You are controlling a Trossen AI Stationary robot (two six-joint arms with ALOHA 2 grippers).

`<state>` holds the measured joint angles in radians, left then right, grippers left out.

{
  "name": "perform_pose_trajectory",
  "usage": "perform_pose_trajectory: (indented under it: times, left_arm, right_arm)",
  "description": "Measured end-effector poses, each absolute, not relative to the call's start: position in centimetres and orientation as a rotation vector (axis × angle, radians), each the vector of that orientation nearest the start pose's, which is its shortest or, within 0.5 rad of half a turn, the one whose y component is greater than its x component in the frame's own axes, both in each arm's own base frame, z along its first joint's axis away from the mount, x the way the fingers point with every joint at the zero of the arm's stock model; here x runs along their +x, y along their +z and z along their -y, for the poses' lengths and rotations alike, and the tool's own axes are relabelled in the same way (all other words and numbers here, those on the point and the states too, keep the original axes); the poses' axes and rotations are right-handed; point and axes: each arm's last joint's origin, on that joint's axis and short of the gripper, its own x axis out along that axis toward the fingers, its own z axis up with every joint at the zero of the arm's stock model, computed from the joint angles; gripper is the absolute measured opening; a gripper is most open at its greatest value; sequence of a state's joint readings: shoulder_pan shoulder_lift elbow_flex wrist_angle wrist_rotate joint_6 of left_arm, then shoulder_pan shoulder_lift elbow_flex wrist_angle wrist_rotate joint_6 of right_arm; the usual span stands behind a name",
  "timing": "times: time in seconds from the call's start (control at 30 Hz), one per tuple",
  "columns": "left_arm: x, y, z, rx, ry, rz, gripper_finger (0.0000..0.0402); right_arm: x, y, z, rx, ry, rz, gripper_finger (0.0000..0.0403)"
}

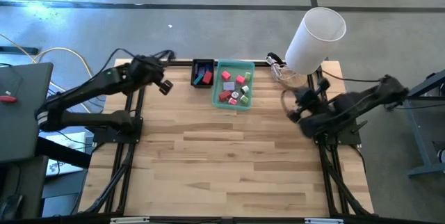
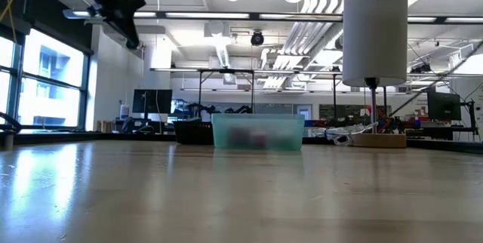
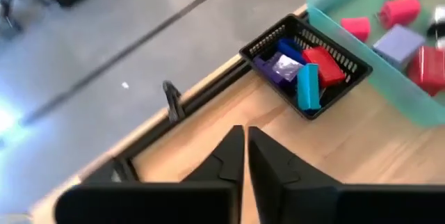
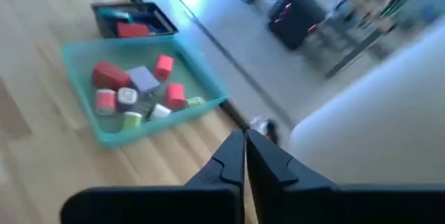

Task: Pick & Place Office items
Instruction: Return to Home Position

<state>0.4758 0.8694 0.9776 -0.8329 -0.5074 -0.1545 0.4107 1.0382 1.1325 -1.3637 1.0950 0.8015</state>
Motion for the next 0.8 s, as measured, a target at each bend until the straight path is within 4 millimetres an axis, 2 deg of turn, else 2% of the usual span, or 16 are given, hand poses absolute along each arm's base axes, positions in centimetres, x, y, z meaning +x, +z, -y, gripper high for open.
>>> perform_pose_trajectory:
  times: [0.1,0.2,0.3,0.37,0.5,0.63,0.7,0.8]
  left_arm:
    - [11.9,32.0,-8.6,-0.208,0.986,-0.617,0.0004]
    - [11.3,30.9,-8.3,-0.292,0.843,-0.545,0.0001]
    - [11.1,30.2,-8.0,-0.368,0.650,-0.430,0.0001]
    - [11.2,30.1,-7.7,-0.377,0.491,-0.308,0.0001]
    - [11.3,29.5,-7.1,-0.399,0.302,-0.081,0.0000]
    - [10.5,28.6,-6.6,-0.371,0.347,-0.034,0.0000]
    - [9.7,28.7,-6.2,-0.313,0.378,-0.026,0.0000]
    - [8.5,28.9,-5.4,-0.260,0.385,-0.005,0.0000]
  right_arm:
    - [12.8,31.1,-2.7,0.056,-0.785,-0.532,0.0003]
    - [12.8,28.5,-3.0,0.232,-0.544,-0.409,0.0002]
    - [13.4,25.9,-3.6,0.169,-0.250,-0.271,0.0003]
    - [13.7,24.1,-3.7,0.112,-0.130,-0.188,0.0002]
    - [13.6,20.5,-3.0,0.108,-0.079,-0.151,0.0002]
    - [12.4,17.3,-2.0,0.162,-0.112,-0.222,0.0002]
    - [11.8,16.5,-1.6,0.199,-0.135,-0.215,0.0002]
    - [11.2,16.2,-1.4,0.214,-0.092,-0.153,0.0002]
